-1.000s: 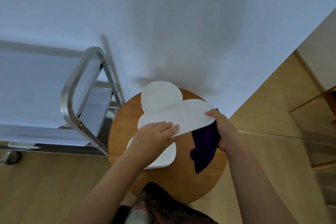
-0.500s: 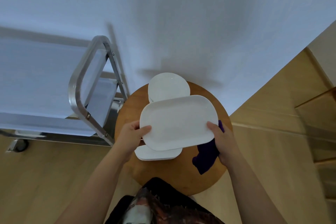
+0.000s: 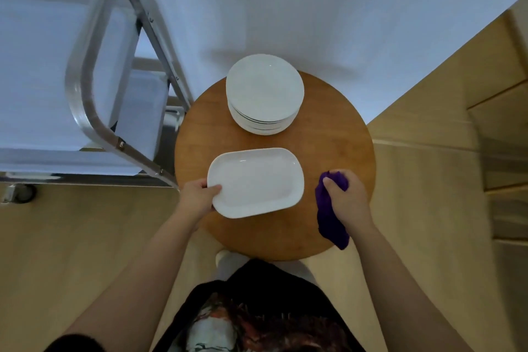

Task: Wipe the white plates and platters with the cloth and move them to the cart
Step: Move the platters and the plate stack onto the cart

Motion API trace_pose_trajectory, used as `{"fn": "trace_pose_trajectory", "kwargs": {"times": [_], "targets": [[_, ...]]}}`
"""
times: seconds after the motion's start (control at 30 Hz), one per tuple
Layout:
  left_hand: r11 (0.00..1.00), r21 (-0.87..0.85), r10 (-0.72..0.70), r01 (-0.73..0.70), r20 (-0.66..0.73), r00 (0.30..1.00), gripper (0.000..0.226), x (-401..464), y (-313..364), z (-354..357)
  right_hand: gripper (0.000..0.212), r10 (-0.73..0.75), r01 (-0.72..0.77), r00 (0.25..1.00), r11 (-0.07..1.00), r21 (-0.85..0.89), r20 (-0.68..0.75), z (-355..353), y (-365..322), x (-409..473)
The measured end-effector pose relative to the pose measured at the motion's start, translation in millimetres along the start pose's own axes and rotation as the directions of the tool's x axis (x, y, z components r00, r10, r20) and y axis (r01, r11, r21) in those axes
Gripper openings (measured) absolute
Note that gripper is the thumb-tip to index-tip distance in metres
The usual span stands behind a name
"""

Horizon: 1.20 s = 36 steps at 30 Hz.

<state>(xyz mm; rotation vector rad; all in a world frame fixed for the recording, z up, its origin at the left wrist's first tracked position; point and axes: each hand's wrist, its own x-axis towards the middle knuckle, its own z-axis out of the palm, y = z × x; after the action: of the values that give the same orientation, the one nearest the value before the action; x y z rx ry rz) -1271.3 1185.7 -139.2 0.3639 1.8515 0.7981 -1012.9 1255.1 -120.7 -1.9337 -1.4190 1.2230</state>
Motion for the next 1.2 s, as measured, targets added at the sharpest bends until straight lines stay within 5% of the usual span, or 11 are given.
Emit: {"fn": "trace_pose_trajectory", "kwargs": {"times": [0.1, 0.4, 0.5, 0.57, 0.7, 0.8, 0.9, 1.1, 1.2], "targets": [[0.999, 0.030, -0.030, 0.031, -0.019, 0.999, 0.024, 18, -15, 7, 0.007, -0.035, 0.033, 0.999, 0.996, -0.079, -0.023, 13, 15, 14], [0.990, 0.049, -0.129, 0.134, -0.082, 0.988, 0.012, 51, -27, 3, 0.056, 0.147, -0.109, 0.986, 0.925, -0.365, 0.080, 37, 43, 76], [0.986, 0.096, -0.122, 0.133, -0.113, 0.986, 0.010, 56, -25, 4, 0.063, 0.266, -0.174, 0.962, 0.774, -0.609, 0.064, 48, 40, 92], [0.966, 0.248, -0.046, 0.076, -0.124, 0.991, 0.016, 59, -26, 8, 0.062, 0.205, -0.139, 0.979, 0.702, -0.698, 0.011, 58, 32, 95], [0.857, 0.516, 0.080, -0.013, -0.109, 0.991, 0.024, 68, -30, 17, 0.053, -0.072, 0.103, 0.994, 0.893, -0.438, 0.086, 82, 21, 96], [0.799, 0.599, 0.181, -0.048, -0.164, 0.970, 0.030, 74, -40, 23, 0.058, 0.041, 0.005, 0.979, 0.974, -0.224, 0.198, 98, 20, 94], [0.812, 0.580, 0.236, -0.069, -0.218, 0.947, 0.043, 70, -49, 31, 0.062, 0.179, -0.111, 0.939, 0.966, -0.235, 0.293, 106, 27, 94], [0.703, 0.711, 0.283, -0.023, -0.250, 0.926, 0.055, 74, -54, 35, 0.045, 0.123, -0.051, 0.899, 0.983, -0.178, 0.421, 103, 46, 87], [0.801, 0.598, 0.172, -0.022, -0.194, 0.966, 0.080, 77, -56, 35, 0.050, 0.132, -0.051, 0.853, 0.984, -0.170, 0.504, 99, 52, 89]]}}
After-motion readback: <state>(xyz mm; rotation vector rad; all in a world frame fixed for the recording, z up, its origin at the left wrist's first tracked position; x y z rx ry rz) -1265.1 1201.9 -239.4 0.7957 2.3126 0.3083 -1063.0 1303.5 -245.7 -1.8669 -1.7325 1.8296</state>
